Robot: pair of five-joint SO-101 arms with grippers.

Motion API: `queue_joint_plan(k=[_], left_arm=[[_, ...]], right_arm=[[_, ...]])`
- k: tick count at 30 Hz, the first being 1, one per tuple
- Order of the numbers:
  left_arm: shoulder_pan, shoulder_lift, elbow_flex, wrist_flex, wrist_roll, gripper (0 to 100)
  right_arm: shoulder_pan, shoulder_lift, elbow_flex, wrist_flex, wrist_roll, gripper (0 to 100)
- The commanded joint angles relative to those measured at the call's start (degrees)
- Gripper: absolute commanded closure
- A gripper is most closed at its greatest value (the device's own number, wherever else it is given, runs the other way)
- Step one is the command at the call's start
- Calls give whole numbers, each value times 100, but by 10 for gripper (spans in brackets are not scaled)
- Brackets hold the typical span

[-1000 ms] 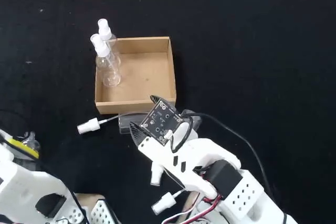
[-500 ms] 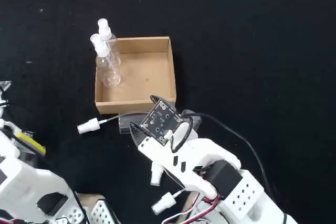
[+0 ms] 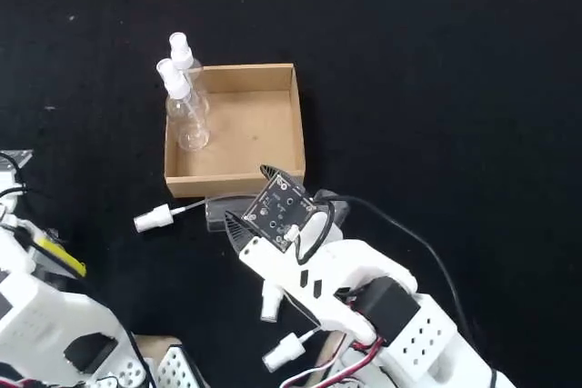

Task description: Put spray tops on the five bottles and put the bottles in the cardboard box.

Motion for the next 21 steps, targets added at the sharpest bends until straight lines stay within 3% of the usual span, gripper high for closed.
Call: queue_joint_plan(k=[1,5,8,9,10,15,21], left_arm=[[22,-264,-40,-105,-44,730],[22,-352,-75,-70,-44,765],[22,-448,75,-26,-53,963],[13,-492,154,44,-97,981],[-48,-554,224,149,-114,940],[-611,-1143,4,9,-668,968],[-813,-1407,-92,-26,-782,971]], right_arm=[[105,-119,-13,0,26,740],[105,-119,-13,0,26,740],[105,-119,-13,0,26,740],[105,-119,-13,0,26,740],[105,-119,-13,0,26,740],[105,-119,-13,0,26,740],[264,-119,-330,404,35,740]])
